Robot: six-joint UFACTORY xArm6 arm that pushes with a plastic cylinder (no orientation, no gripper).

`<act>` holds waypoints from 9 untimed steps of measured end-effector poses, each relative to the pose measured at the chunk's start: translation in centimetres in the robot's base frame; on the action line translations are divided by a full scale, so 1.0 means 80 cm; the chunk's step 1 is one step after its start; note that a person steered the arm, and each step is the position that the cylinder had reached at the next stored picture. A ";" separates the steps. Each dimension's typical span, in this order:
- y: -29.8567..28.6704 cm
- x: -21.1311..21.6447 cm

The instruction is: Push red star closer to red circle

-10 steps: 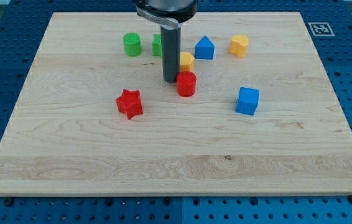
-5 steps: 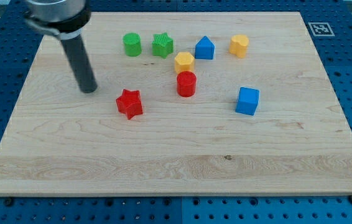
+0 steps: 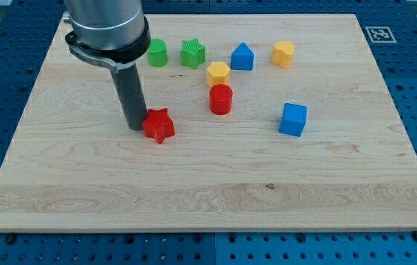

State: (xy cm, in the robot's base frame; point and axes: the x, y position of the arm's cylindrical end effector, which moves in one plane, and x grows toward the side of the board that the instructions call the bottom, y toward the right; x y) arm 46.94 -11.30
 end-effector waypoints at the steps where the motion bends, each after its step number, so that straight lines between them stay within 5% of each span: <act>1: -0.004 0.014; 9: 0.068 0.052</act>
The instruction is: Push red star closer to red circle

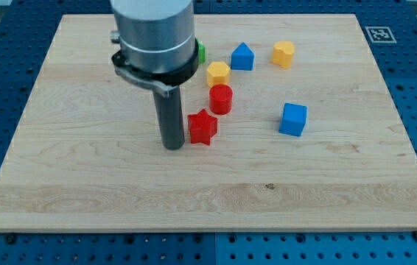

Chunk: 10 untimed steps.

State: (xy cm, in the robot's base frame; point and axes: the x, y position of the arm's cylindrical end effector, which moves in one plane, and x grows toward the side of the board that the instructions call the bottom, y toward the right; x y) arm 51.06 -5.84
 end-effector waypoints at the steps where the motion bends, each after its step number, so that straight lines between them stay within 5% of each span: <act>1: 0.017 0.008; 10: 0.037 -0.025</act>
